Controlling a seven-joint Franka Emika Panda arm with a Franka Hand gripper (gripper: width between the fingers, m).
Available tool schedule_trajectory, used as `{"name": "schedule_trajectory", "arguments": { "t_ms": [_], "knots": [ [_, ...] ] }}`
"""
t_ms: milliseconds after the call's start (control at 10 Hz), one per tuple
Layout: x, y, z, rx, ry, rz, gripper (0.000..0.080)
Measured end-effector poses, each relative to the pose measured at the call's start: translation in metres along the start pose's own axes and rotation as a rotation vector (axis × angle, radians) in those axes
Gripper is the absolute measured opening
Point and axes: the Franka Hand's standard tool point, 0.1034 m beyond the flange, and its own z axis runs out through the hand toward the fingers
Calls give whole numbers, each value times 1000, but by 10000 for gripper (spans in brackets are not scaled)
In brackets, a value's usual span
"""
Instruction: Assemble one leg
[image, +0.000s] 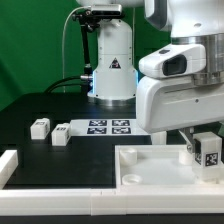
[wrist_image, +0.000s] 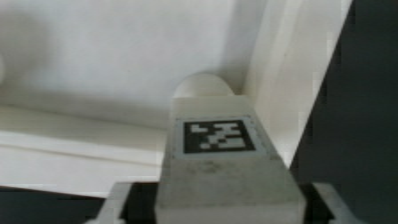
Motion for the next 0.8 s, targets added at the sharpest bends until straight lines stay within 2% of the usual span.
{"name": "schedule_trajectory", "arguments": {
  "t_ms": [300,400,800],
  "knots": [
    [0,2,0,6,8,297,290],
    [-2,5,0,27,39,545,290],
    [-3,6,1,40,34,1140,291]
  ]
}}
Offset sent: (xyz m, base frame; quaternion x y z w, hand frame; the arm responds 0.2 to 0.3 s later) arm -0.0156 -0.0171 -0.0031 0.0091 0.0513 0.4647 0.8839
